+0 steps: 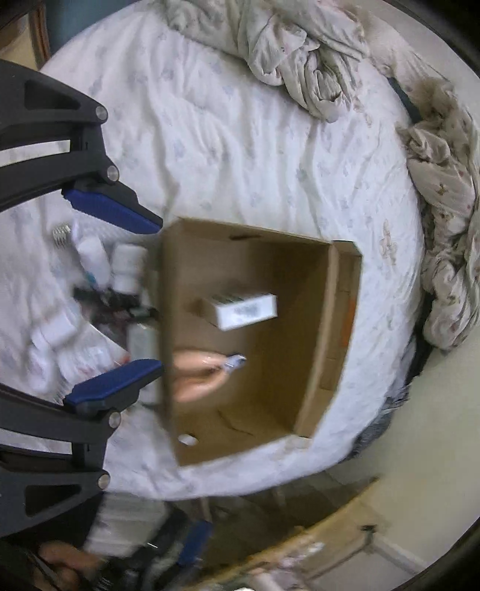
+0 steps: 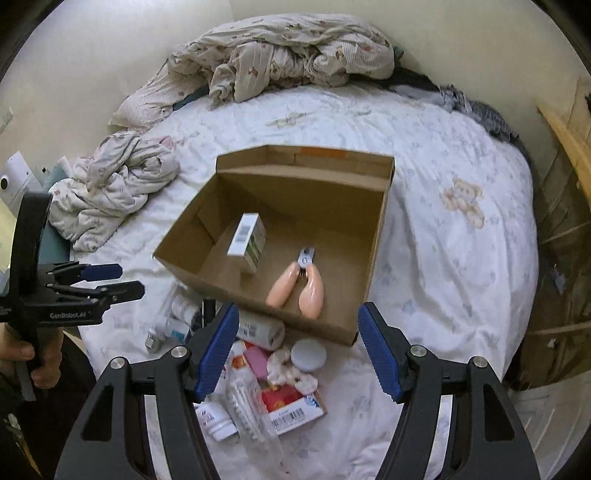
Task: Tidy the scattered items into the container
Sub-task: 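Grasp the white medicine box with the right tool while the left tool grasps the white pill jar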
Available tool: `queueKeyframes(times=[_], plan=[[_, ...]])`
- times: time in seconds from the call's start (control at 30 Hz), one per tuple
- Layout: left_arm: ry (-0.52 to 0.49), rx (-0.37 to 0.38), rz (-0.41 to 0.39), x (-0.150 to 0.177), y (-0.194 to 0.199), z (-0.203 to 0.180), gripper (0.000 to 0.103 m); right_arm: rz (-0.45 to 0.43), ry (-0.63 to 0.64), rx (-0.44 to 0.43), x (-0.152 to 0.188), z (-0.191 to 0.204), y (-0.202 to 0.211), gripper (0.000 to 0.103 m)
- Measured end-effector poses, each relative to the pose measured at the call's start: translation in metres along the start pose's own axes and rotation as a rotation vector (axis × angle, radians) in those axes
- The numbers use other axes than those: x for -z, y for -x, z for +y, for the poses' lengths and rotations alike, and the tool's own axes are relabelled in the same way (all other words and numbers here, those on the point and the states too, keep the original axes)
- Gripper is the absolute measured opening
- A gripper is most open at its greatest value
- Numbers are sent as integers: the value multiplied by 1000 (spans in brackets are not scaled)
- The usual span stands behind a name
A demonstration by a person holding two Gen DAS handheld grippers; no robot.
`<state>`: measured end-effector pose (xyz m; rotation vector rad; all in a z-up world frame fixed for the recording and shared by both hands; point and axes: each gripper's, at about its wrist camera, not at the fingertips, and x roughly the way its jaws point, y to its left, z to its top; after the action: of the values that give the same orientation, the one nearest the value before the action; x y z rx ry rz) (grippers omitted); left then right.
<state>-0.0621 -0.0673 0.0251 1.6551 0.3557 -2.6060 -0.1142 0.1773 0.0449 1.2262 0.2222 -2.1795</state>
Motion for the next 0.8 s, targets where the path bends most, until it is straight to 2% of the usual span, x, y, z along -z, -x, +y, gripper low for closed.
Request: queueKeyframes(times=[0.17,0.3,0.43,0.57,0.67,0.73,0.8], plan=[[-19,-14,5,26,-13,14,71,93,-124,-99,22,-16,-28,71],[-3,-17,43,33,-28,16,71,121,-169,-127,30,-24,-33,71],[-36,-22,11,33,-25,9,71,145,-191,-132,32,-25,-42,71],[-53,-12,13,36,-26,0,71,170,-176,-150,32,-19,-50,71],[-71,-16,10,37,-27,-3,71,156,-189,-104,33,-24,-48,71],[-76,-21,11,37,-29,-3,71,160,-214,-122,35,-31,-48,68],[-52,-25,34,37,-34,3,71,177,-229,-152,37,-35,-48,60]])
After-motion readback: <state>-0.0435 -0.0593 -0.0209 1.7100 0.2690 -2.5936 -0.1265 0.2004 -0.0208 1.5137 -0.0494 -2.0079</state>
